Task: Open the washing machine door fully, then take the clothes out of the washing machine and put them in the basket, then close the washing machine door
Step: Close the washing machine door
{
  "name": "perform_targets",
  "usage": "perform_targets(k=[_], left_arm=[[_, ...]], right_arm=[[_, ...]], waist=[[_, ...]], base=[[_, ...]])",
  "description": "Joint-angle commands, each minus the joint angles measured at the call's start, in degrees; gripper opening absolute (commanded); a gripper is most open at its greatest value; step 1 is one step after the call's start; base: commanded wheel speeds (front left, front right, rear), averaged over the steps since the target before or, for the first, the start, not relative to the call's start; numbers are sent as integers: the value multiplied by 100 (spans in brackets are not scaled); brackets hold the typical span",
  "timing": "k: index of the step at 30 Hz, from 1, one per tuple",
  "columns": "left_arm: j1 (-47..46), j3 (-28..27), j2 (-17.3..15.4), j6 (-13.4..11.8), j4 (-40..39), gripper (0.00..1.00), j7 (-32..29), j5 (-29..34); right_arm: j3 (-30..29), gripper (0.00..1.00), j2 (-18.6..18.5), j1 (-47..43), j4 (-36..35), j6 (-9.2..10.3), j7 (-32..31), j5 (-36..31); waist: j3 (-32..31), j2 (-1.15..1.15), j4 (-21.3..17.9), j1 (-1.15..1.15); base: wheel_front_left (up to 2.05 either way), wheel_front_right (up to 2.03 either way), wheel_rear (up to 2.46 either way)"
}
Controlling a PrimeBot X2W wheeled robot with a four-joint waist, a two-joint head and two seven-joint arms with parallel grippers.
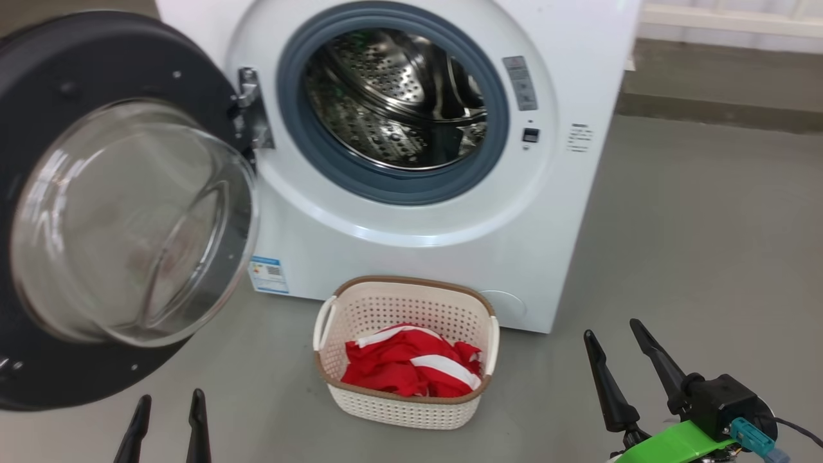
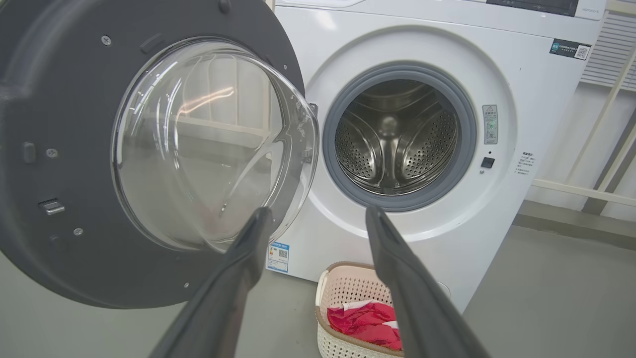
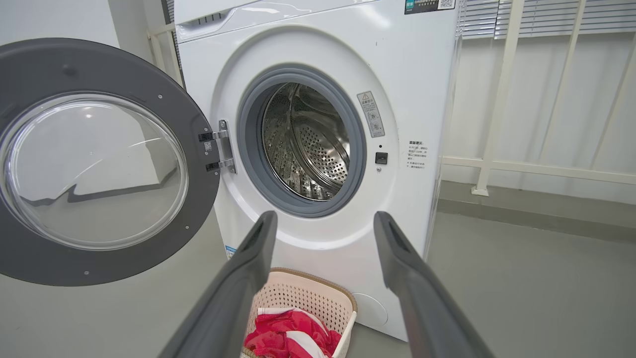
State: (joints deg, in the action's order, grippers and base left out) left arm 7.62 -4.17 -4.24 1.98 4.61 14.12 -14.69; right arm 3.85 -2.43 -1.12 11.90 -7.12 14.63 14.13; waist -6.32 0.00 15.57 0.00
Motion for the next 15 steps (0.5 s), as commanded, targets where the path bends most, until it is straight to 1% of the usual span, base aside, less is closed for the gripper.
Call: perform_targets(k=[1, 5, 6, 10, 15], left_arm=[[-70, -201, -80, -38, -206, 100, -4, 59], [-39, -193, -109, -73, -313, 100, -52, 68], [-39, -193, -109, -73, -313, 100, -52, 68], [-22, -229, -148, -120, -414, 100, -106, 52], [51, -317, -153, -216, -542, 100, -116, 1]], right_arm=[[135, 100, -44, 57, -166, -36, 37, 77], [186, 100, -44, 64, -178, -36, 37, 122], [186, 100, -44, 64, -178, -36, 37, 122], [258, 100, -44, 76, -179, -36, 37, 196], [391, 100, -44, 172, -167, -36, 37, 226]], waist=[[-60, 0, 246, 0], [-92, 0, 486, 0], [-92, 0, 486, 0], [-127, 0, 696, 0], [-61, 0, 802, 0]], base=[[0, 0, 0], [0, 0, 0], [0, 0, 0], [0, 0, 0], [0, 0, 0]])
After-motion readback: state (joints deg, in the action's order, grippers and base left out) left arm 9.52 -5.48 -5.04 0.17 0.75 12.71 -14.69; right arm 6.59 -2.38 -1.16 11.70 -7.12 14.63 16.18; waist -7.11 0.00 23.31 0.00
